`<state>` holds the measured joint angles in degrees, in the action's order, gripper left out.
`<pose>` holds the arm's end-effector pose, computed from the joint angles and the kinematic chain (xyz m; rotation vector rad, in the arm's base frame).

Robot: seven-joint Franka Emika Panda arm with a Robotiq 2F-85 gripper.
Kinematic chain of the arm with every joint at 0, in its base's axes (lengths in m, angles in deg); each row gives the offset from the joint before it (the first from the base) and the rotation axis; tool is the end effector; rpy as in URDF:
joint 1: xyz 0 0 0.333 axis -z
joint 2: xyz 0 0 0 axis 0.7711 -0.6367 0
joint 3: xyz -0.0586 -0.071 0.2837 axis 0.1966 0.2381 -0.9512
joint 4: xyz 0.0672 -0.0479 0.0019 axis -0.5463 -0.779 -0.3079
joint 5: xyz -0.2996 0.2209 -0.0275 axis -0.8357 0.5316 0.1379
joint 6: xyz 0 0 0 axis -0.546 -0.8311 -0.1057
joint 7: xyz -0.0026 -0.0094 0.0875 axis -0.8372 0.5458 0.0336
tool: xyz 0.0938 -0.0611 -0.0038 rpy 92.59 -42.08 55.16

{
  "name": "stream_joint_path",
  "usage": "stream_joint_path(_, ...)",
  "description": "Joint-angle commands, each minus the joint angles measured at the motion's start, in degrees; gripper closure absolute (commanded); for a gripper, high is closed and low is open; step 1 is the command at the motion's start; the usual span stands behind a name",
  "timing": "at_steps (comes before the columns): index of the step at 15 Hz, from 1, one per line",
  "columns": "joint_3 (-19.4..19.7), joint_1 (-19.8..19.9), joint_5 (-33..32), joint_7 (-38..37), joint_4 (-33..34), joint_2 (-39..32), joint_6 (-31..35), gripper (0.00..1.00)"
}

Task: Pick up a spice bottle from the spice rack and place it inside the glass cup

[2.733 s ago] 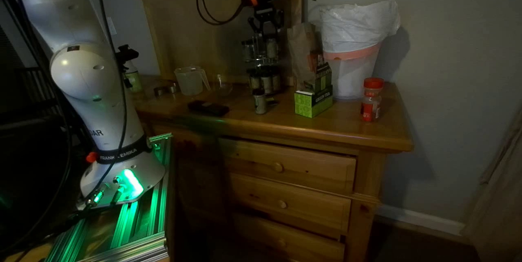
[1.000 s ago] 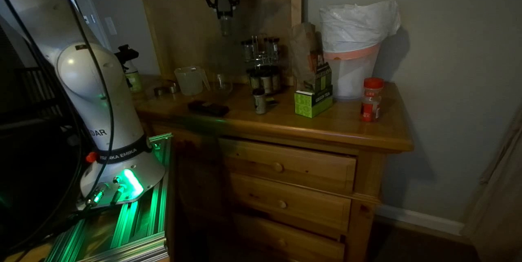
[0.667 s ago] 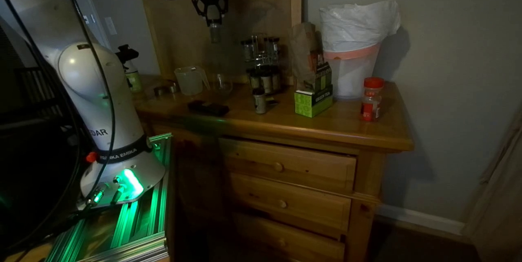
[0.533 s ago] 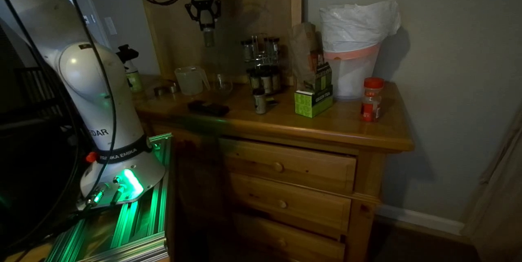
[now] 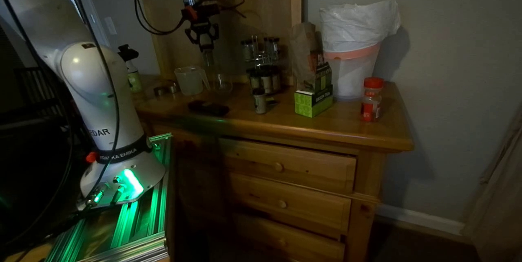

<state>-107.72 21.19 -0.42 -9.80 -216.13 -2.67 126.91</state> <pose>0.2869 0.3706 0.4289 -2.1917 -2.1258 -0.3049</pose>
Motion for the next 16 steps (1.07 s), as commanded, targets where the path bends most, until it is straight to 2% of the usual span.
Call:
stream_joint_path(1,4.43,-1.23,6.15,6.56,-4.43,1.08,6.44,0.74)
stream_joint_path(6,5.63,-0.36,4.57,8.01,-3.53,-0.27,5.67,0.74)
stream_joint_path(12,4.22,0.63,-0.04,5.66,-1.45,-1.69,4.20,0.74)
stream_joint_path(16,4.34,0.60,-0.81,6.56,-0.23,-3.64,3.96,0.74)
